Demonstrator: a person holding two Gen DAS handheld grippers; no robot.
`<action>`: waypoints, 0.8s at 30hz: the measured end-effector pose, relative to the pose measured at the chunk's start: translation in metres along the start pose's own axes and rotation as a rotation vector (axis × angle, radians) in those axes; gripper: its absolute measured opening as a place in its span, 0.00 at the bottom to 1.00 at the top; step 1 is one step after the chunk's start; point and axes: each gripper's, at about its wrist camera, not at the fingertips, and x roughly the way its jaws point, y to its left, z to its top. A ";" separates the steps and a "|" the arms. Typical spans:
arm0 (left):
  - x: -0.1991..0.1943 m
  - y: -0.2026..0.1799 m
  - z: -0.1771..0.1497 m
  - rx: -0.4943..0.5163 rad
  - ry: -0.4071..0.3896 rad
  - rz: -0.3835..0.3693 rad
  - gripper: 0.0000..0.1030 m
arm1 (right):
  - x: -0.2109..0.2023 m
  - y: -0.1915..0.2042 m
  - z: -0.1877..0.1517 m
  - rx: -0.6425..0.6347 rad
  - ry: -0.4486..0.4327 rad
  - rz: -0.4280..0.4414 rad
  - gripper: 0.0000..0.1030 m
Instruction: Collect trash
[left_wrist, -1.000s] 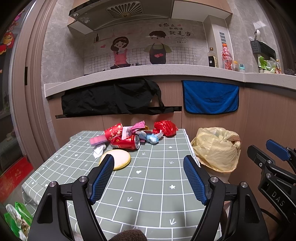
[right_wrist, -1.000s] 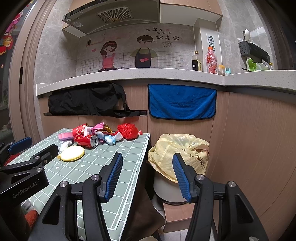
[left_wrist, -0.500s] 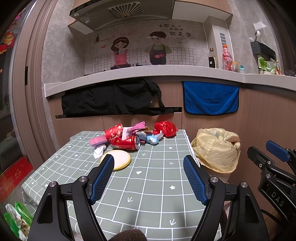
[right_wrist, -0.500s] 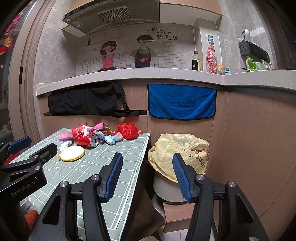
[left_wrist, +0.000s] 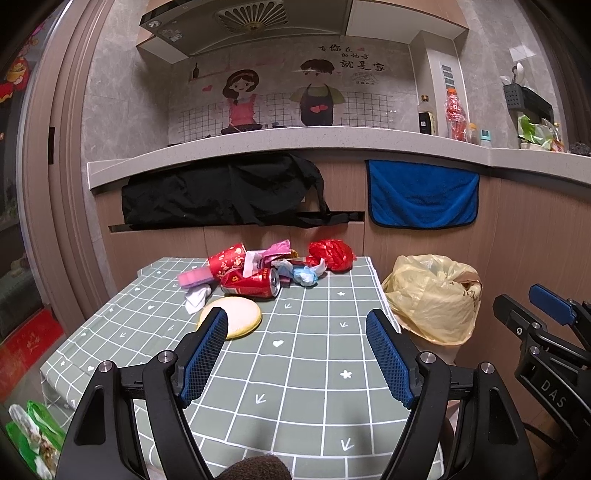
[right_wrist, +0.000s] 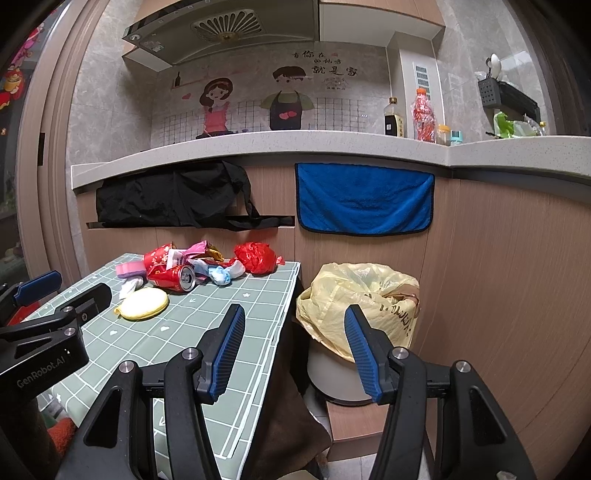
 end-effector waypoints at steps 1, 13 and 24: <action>0.003 0.001 0.003 -0.005 0.005 -0.004 0.75 | 0.003 -0.001 0.001 0.004 0.007 0.004 0.52; 0.126 0.083 0.052 -0.055 0.115 -0.019 0.75 | 0.092 0.024 0.047 -0.032 0.059 0.116 0.52; 0.262 0.165 0.048 -0.221 0.347 -0.214 0.75 | 0.220 0.069 0.072 -0.069 0.146 0.190 0.51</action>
